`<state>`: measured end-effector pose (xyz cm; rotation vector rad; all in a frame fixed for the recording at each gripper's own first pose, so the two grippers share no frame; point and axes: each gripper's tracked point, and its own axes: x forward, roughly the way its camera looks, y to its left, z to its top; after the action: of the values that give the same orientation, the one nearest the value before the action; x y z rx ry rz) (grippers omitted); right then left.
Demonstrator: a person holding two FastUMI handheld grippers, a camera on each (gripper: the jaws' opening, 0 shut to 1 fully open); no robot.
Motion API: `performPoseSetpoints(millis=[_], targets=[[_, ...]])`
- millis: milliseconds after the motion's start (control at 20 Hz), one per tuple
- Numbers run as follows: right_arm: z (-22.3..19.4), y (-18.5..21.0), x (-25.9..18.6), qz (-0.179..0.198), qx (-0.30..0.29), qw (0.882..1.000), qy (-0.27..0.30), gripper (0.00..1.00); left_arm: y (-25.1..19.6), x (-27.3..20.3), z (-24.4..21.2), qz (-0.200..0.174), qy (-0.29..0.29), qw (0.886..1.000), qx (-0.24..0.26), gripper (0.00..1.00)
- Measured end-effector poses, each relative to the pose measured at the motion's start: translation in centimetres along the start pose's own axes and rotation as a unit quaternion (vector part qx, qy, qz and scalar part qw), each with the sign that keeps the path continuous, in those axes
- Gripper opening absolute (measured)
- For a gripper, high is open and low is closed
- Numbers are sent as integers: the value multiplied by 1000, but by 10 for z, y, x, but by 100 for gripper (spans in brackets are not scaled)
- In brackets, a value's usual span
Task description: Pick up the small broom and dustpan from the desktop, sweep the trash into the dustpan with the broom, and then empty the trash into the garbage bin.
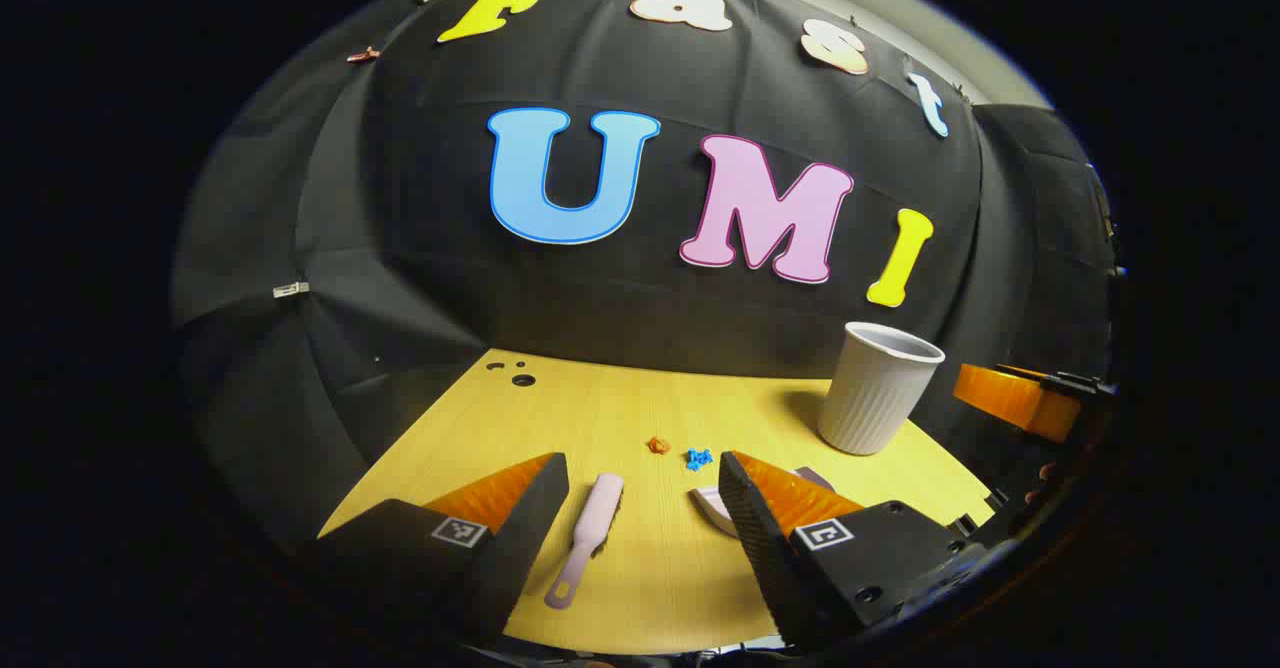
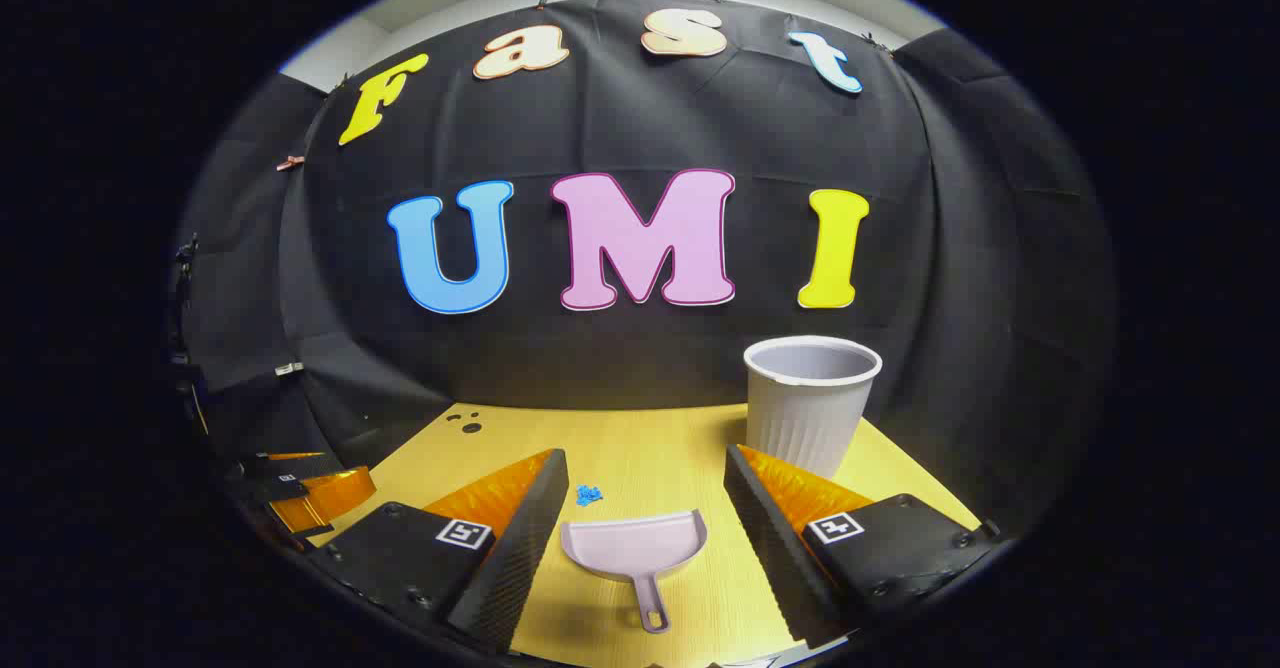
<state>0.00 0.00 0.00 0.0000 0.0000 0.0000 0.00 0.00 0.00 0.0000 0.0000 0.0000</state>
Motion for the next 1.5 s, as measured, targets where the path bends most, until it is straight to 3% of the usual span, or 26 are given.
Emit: performPoseSetpoints(millis=[400,650,1000,1200,1500], targets=[[-4,12,19,27,-1,1000,2,98,13,9,-21,14,33,999,4,96],[-13,20,36,45,-3,999,18,98,20,25,-41,23,69,997,-27,96],[-25,29,53,67,-16,997,41,98,36,52,-77,19,144,989,7,96],[-38,20,58,58,-17,996,65,98,40,69,-113,6,215,976,3,95],[-63,-3,47,32,-18,994,101,98,65,100,-171,9,330,943,48,96]])
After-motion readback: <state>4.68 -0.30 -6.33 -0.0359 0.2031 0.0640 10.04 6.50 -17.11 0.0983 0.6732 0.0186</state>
